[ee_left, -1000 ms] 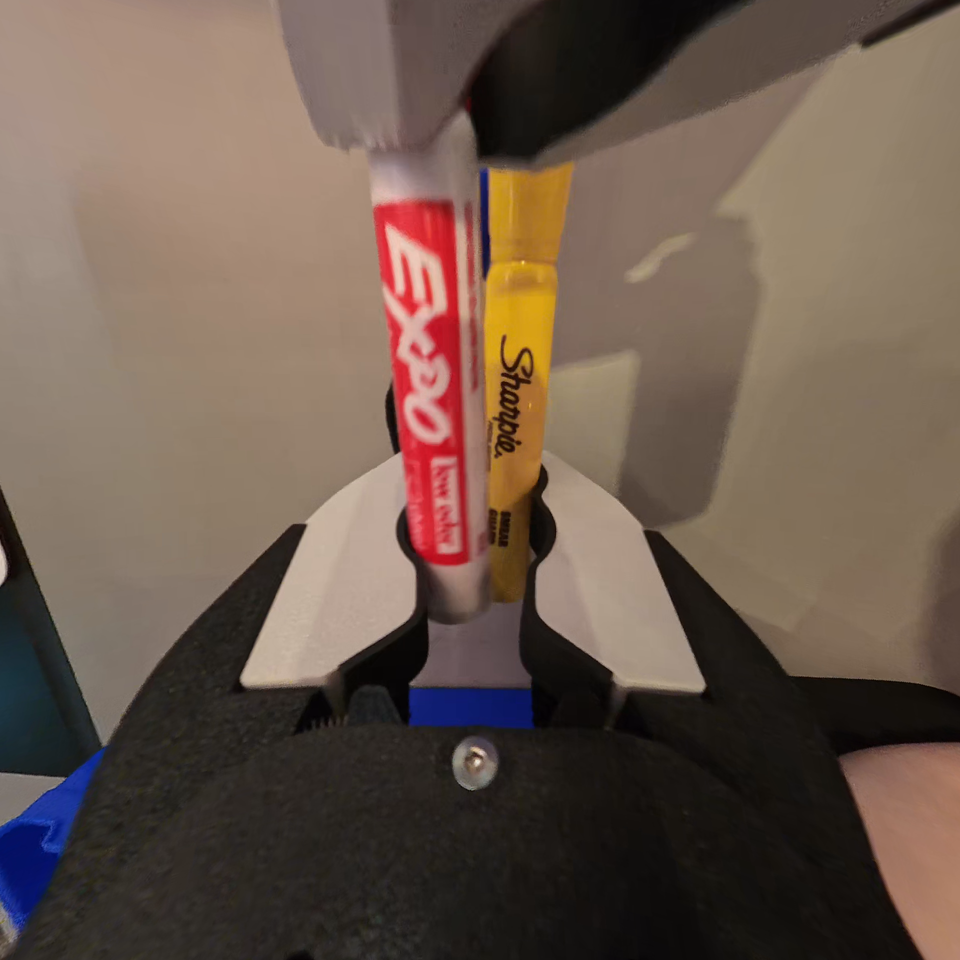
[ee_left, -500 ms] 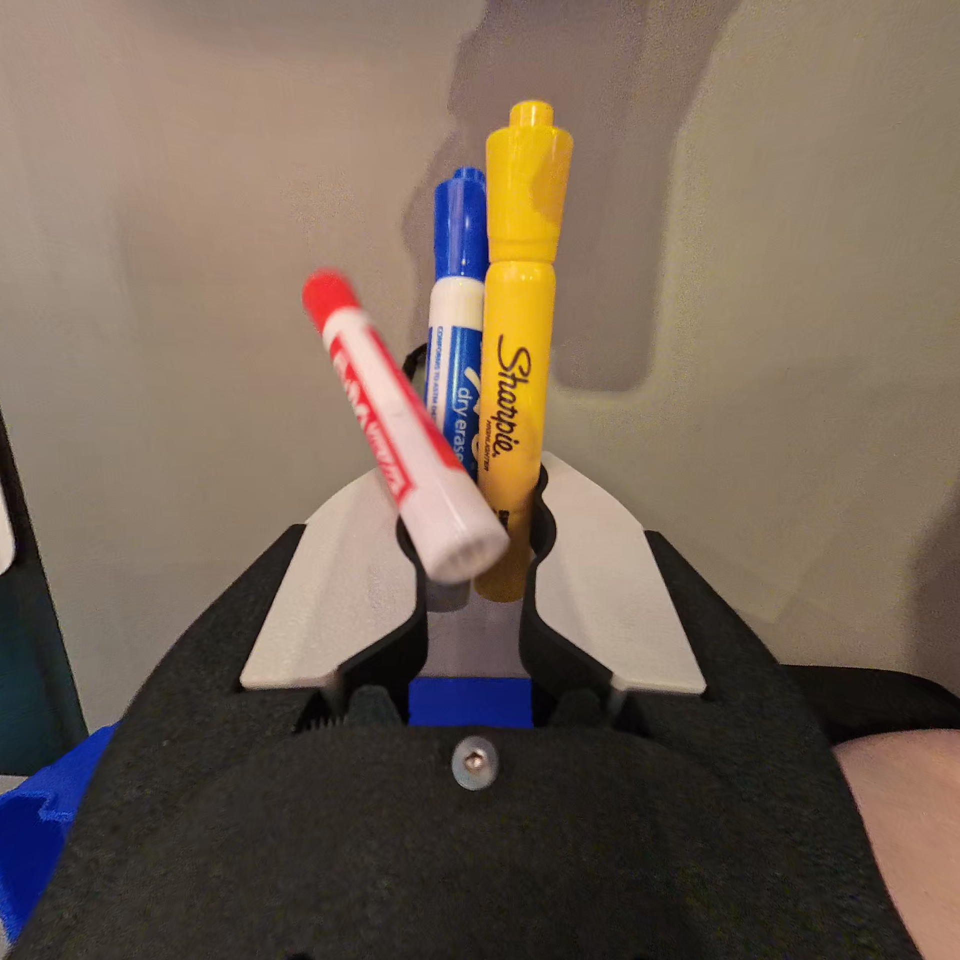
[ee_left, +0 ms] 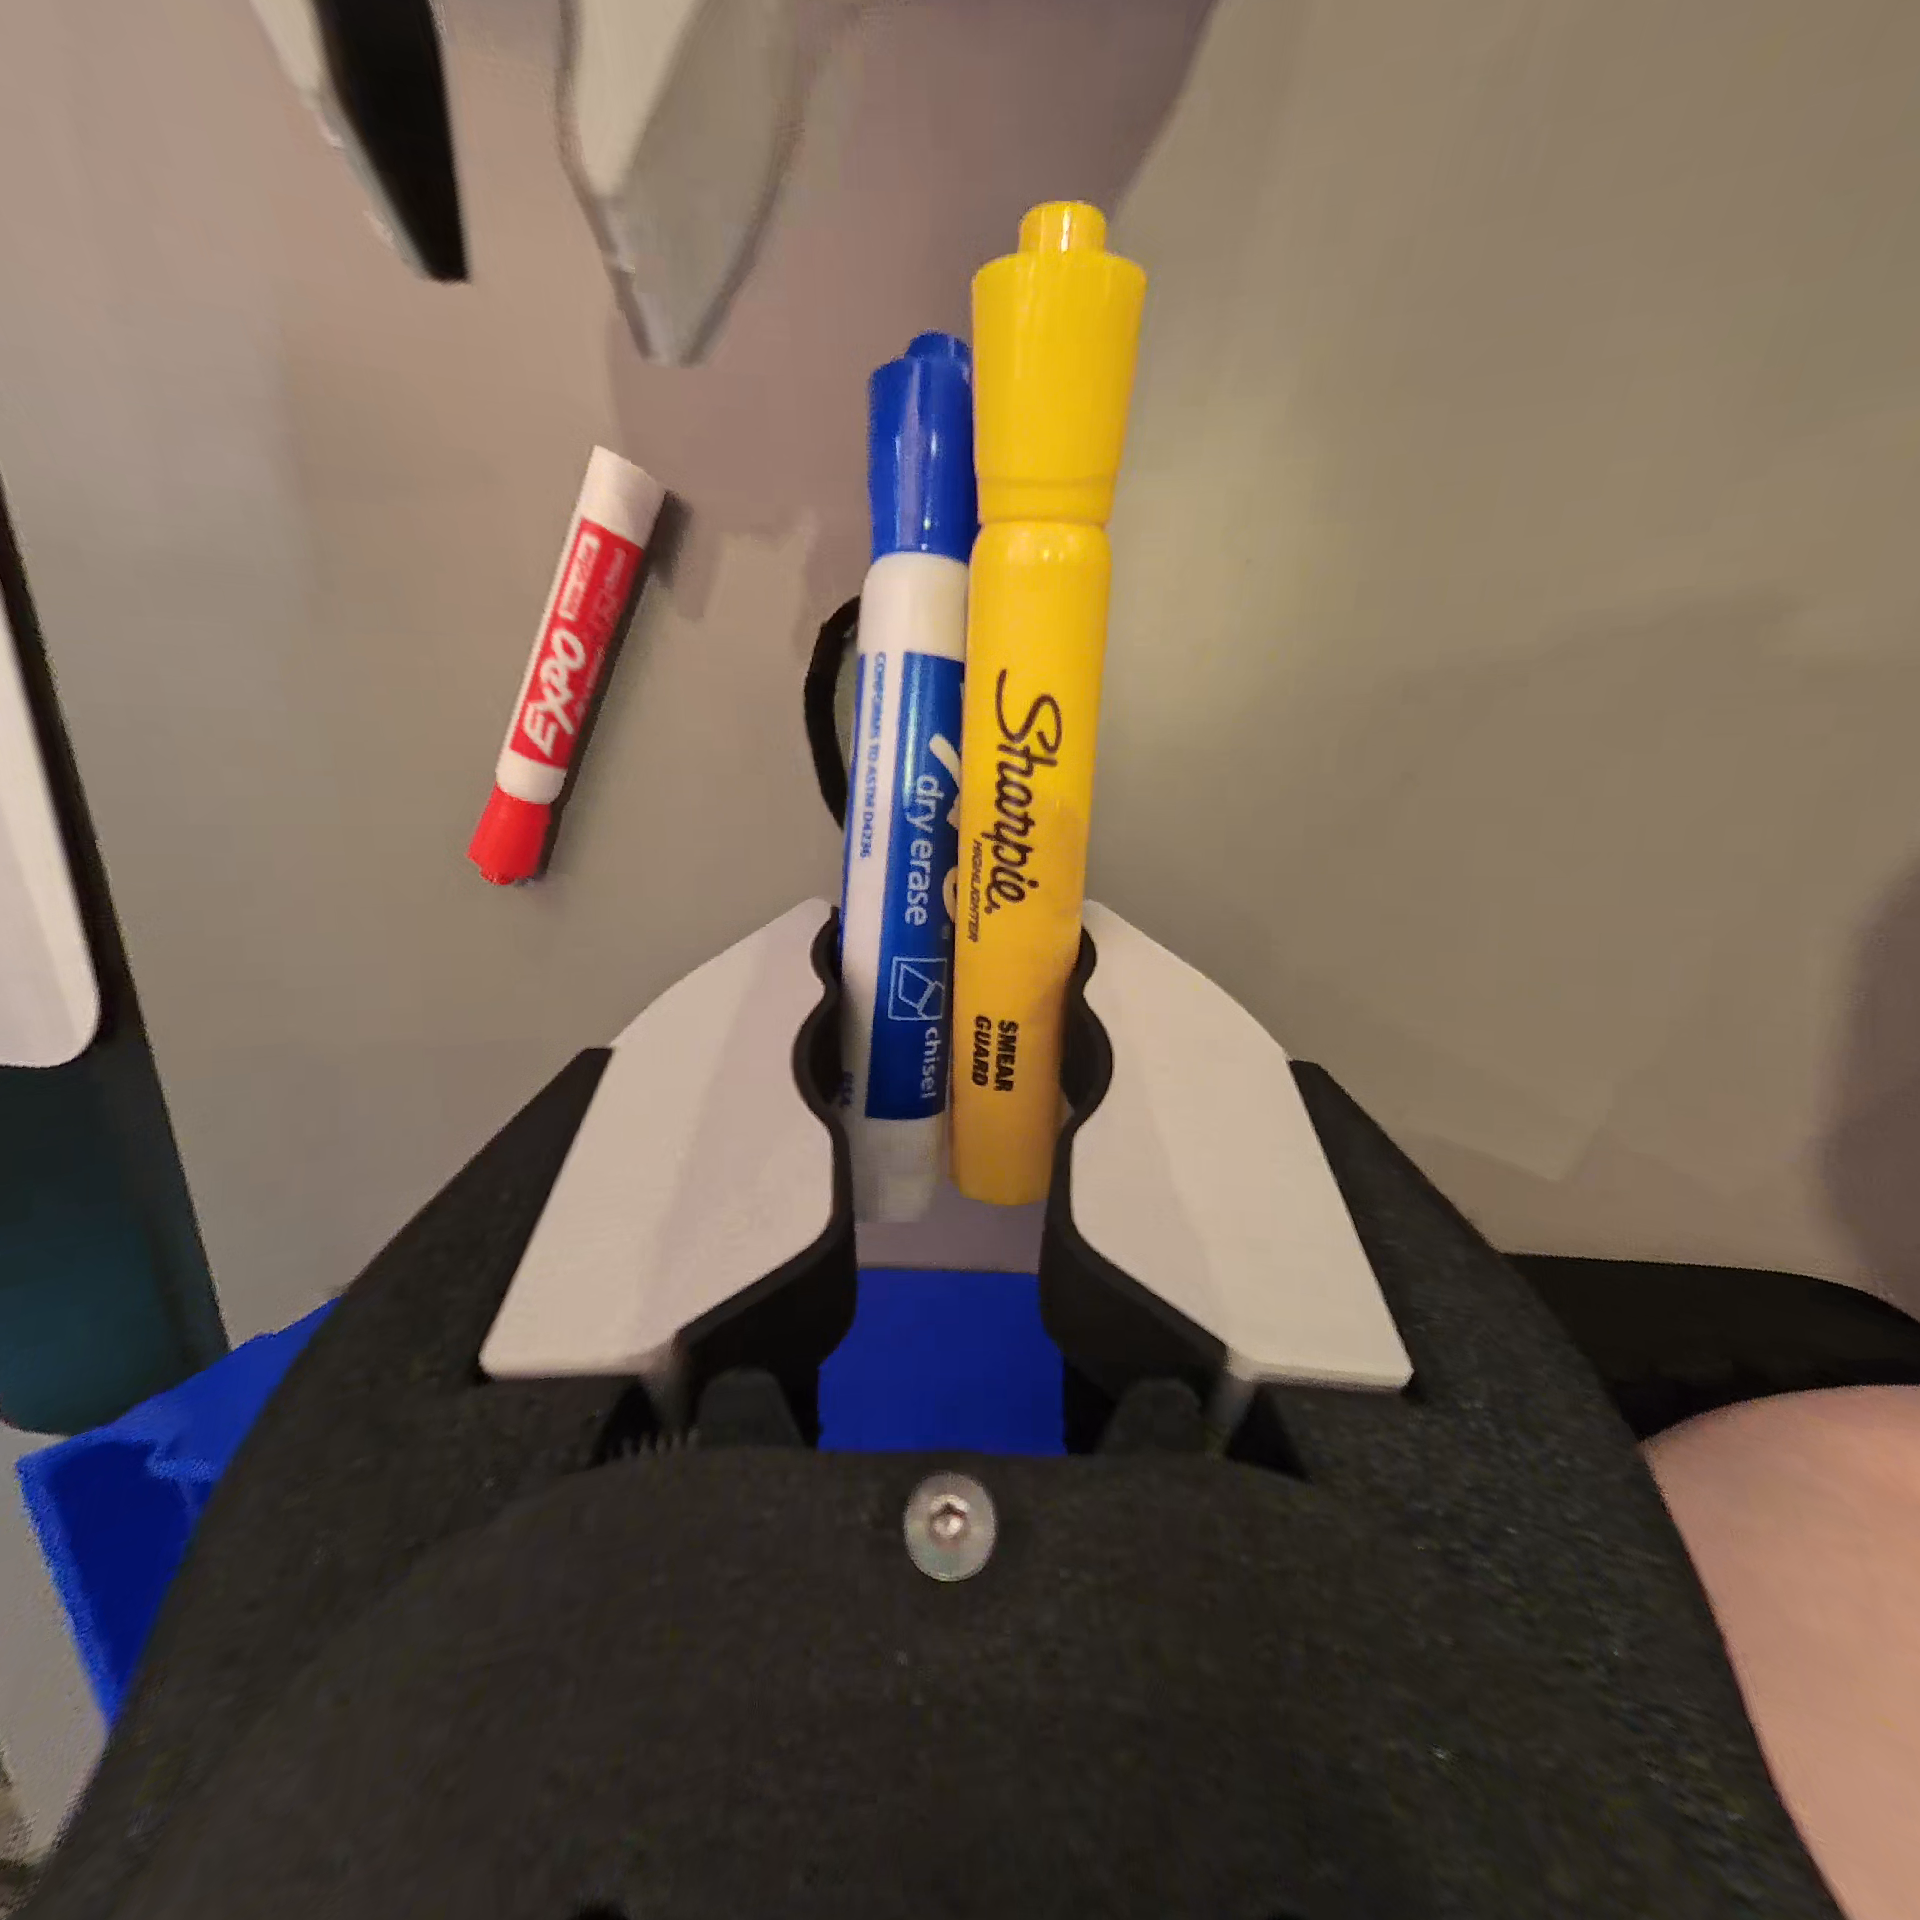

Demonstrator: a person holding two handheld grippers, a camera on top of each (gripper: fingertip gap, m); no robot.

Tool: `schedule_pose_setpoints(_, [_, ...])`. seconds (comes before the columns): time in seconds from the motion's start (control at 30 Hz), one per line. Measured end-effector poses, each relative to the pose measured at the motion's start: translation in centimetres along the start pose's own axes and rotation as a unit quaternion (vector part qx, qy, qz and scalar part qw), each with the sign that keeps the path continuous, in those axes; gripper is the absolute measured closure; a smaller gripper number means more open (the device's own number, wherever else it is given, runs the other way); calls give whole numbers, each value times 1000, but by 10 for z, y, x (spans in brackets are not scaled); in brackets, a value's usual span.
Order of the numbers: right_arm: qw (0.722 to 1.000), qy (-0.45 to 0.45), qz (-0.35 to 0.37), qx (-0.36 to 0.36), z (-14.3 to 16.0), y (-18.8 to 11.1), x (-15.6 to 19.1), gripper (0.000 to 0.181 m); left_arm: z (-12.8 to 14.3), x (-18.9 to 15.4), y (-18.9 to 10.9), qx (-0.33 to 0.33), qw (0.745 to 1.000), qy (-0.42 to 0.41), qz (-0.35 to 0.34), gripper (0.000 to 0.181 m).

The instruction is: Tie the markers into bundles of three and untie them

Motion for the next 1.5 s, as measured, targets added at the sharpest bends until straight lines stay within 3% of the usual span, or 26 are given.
schedule_pose_setpoints(0.13, [991,49,124,21,19,17,-46,148,12,13,-20,-19,999,-31,-31,142])
schedule_pose_setpoints(0.2, [985,102,131,53,34,35,-58,144,20,18,-28,-21,998,-50,-40,142])
schedule_pose_setpoints(0.3, [981,111,123,98,56,62,-68,144,29,26,-37,-29,996,-65,-62,142])
schedule_pose_setpoints(0.37, [978,115,98,141,73,73,-66,147,31,30,-40,-36,994,-77,-64,142])
schedule_pose_setpoints(0.4, [977,111,80,164,80,75,-61,160,32,31,-40,-36,994,-78,-67,142])
schedule_pose_setpoints(0.5, [960,129,74,238,95,64,-49,161,33,32,-35,-27,994,-80,-64,142])
schedule_pose_setpoints(0.6, [949,166,25,265,95,48,-17,158,31,32,-30,-15,995,-76,-63,142])
schedule_pose_setpoints(0.67, [949,167,20,266,93,36,-9,145,30,31,-28,-13,995,-71,-65,142])
schedule_pose_setpoints(0.77, [967,138,28,211,70,22,-14,143,24,29,-28,-18,996,-64,-66,142])
schedule_pose_setpoints(0.87, [994,97,-26,32,11,14,-3,144,20,24,-30,-22,996,-50,-68,142])
schedule_pose_setpoints(0.93, [996,39,-43,-72,-18,6,5,142,16,20,-33,-35,996,-46,-61,142])
schedule_pose_setpoints(1.0, [990,-44,-31,-127,-31,0,13,133,14,18,-38,-49,996,-43,-59,143])
schedule_pose_setpoints(1.17, [960,-255,41,-109,-35,3,37,122,14,15,-45,-58,995,-48,-58,143])
schedule_pose_setpoints(1.27, [954,-279,56,-92,-34,15,46,127,14,13,-38,-44,997,-48,-51,142])
schedule_pose_setpoints(1.4, [931,-338,108,-81,-31,20,45,148,12,10,-24,-18,998,-43,-36,143])
schedule_pose_setpoints(1.5, [916,-378,121,-55,-24,24,46,150,12,10,-17,-4,998,-47,-31,142])
Point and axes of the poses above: each gripper's, where its closed fingertips meet, y out along the fingers, z out of its underside, x = y × z across the jaws, the point moved 2 cm from there along -y, back along the fingers, and after that the axes turned 9 degrees about -y, right-handed, at the moved point
